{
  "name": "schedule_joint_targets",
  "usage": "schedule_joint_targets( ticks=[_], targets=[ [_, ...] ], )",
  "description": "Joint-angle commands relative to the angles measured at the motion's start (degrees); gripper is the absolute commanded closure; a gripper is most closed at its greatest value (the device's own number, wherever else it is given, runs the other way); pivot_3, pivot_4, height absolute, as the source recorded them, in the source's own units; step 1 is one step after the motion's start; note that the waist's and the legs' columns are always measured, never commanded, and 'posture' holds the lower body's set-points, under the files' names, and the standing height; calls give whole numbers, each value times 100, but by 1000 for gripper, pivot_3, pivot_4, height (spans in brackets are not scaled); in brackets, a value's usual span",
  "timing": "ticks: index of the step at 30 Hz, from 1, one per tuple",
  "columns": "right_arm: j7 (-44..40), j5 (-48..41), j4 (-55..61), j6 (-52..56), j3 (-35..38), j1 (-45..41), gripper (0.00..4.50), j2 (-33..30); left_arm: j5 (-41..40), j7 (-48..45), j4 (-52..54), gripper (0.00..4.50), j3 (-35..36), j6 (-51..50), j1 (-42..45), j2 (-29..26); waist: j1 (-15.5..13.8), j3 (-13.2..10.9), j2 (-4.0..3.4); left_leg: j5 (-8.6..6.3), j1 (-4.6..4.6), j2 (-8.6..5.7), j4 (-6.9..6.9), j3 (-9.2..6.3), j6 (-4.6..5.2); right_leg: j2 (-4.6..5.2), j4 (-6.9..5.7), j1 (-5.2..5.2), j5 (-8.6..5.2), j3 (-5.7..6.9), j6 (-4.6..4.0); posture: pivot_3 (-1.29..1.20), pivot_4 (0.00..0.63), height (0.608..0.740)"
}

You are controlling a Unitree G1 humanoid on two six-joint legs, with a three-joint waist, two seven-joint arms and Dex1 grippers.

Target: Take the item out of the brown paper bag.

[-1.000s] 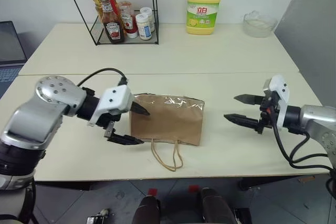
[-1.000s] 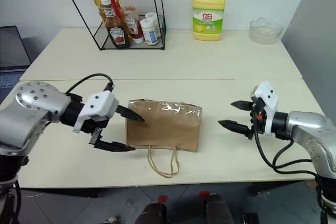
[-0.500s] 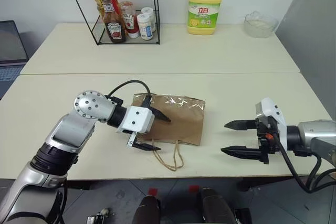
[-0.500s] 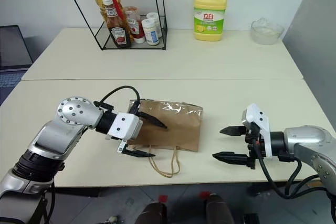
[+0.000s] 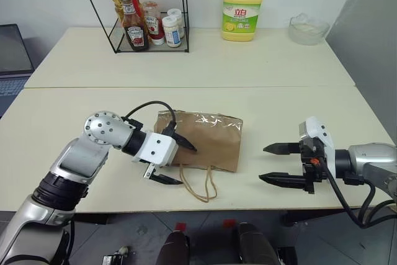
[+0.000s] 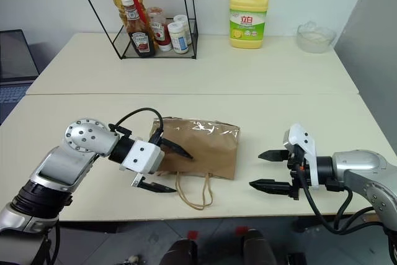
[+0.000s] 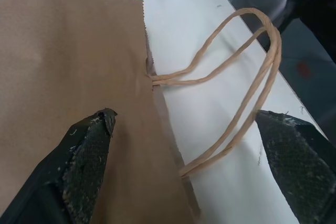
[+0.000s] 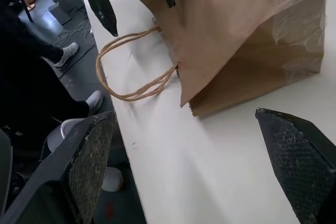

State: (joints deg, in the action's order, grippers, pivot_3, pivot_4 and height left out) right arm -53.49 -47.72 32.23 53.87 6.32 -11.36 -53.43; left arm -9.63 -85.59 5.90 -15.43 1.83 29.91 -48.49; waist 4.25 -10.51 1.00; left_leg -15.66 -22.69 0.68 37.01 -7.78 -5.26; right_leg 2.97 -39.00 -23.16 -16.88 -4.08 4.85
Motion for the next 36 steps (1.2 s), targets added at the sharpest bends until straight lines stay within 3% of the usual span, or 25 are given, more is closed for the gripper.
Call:
schedule_joint_targets(
  ticks=[1,14,24,27,36],
  targets=[
    [7,15,48,-123,22,-60,27,2,32,58,40,0,17,108,-6,29,2,0,0,0,0,0,0,0,0,0,0,0,0,0,0,0,150,740],
    [24,126,14,-228,50,51,27,-5,234,-186,-264,0,-150,779,17,43,1,0,0,0,1,0,0,0,0,0,0,0,0,0,0,0,150,740],
    [125,165,-12,-270,21,90,27,28,416,214,-453,0,-403,901,-57,618,0,0,0,0,1,0,1,0,0,0,-1,1,0,0,0,0,150,740],
    [96,178,-45,-279,50,128,0,-22,119,306,-346,583,-295,438,0,798,0,0,0,0,1,0,3,-1,0,0,-1,2,0,0,0,0,150,740],
    [12,290,-111,-403,48,323,0,-99,-616,395,25,3175,55,-1078,148,787,3,0,0,1,1,0,3,-1,1,0,-3,2,0,0,0,0,150,740]
  ],
)
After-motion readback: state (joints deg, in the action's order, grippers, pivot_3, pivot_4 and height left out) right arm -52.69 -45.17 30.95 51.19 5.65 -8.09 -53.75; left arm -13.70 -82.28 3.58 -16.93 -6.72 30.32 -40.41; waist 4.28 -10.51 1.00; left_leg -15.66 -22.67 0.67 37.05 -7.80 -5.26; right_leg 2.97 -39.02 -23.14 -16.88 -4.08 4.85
